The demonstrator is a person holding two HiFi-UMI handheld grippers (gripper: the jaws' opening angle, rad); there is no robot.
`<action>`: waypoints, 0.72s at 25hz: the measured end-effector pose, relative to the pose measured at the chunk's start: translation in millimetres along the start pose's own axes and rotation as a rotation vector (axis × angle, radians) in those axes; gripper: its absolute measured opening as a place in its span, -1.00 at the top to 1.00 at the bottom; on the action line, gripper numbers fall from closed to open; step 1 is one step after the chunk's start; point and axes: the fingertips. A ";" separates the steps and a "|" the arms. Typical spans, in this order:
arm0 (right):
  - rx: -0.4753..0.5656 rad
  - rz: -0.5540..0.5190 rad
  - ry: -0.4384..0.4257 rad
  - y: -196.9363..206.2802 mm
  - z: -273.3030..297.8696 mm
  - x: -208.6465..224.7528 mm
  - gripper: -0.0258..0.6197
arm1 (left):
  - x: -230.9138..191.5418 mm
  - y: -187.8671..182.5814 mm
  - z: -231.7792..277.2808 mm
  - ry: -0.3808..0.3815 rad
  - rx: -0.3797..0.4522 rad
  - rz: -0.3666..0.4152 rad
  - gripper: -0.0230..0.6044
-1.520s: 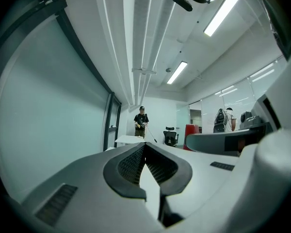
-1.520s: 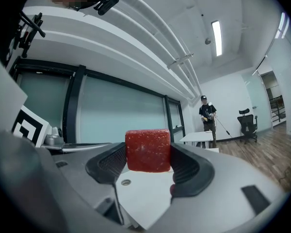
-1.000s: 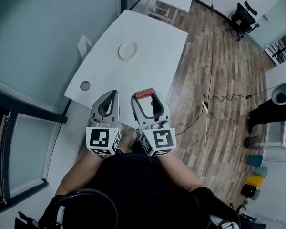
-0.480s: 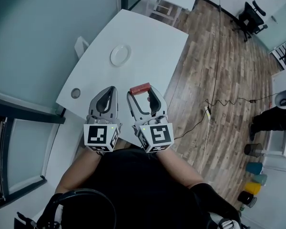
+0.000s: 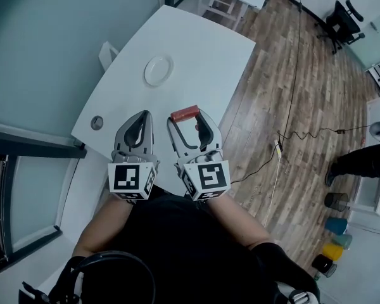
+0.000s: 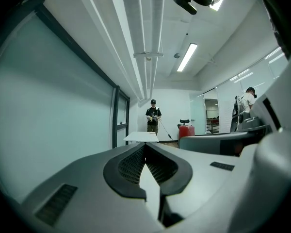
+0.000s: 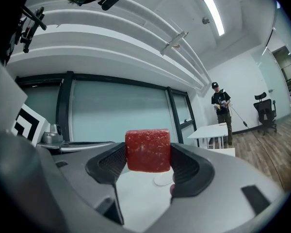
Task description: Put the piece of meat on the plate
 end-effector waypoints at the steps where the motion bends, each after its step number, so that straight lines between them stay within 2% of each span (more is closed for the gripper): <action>1: -0.004 -0.003 0.005 1.6 3.1 -1.1 0.05 | -2.9 2.3 1.8 0.006 -0.003 -0.004 0.92; 12: -0.039 -0.024 0.069 3.7 51.3 -2.5 0.05 | -36.7 21.9 32.8 0.076 -0.034 -0.050 0.92; 18: -0.063 -0.041 0.083 11.1 86.3 -11.1 0.05 | -69.5 27.2 51.3 0.087 -0.042 -0.060 0.92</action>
Point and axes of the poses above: the fingertips, and each gripper's own axes: z forward along the fingers, x to its right, y out of its underside, and after that the axes turned 13 degrees about y, right-handed
